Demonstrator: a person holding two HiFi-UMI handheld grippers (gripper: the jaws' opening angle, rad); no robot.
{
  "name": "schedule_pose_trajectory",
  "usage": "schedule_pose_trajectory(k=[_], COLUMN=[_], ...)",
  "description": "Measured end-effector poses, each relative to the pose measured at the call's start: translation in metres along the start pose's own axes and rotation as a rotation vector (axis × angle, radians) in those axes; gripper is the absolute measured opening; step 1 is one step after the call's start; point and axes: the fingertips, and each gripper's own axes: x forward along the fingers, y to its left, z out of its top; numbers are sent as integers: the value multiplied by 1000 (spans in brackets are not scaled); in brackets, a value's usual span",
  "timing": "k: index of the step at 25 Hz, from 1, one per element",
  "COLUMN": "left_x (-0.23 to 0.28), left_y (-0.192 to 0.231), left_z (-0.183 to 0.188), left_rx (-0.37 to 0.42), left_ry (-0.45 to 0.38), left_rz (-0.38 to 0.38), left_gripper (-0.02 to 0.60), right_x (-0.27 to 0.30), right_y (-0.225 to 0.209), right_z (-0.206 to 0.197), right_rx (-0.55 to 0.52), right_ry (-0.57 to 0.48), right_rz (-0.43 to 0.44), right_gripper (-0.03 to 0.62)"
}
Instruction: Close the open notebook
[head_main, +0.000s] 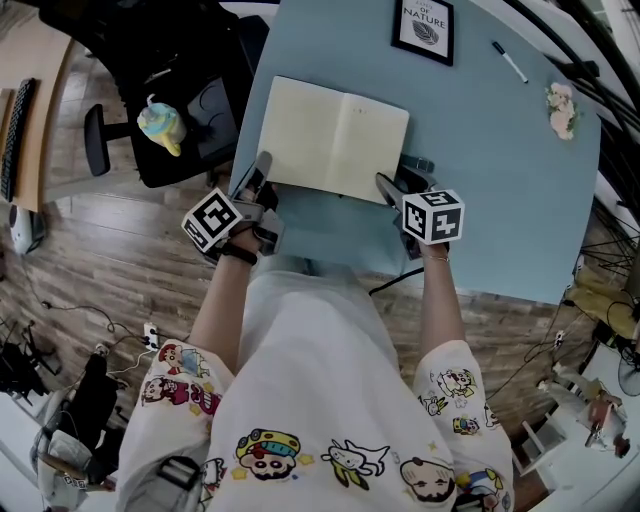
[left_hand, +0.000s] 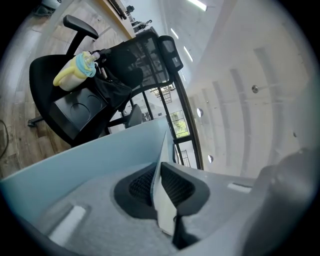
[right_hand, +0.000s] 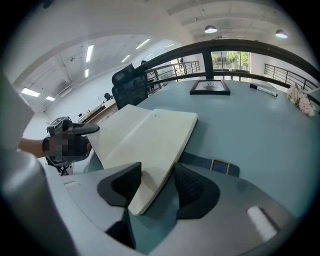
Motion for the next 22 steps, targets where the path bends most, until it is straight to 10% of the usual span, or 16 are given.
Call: schedule_pose_trajectory(k=[22], left_x=[-5], left_y=[-67], left_z=[-19], left_rx=[382], left_ry=[98], left_rz=[45], left_gripper=[11], right_x=[-11], right_y=[-4], right_z=[2], right_rx=[137], right_ry=[-112], right_rz=[41], right_gripper=[241])
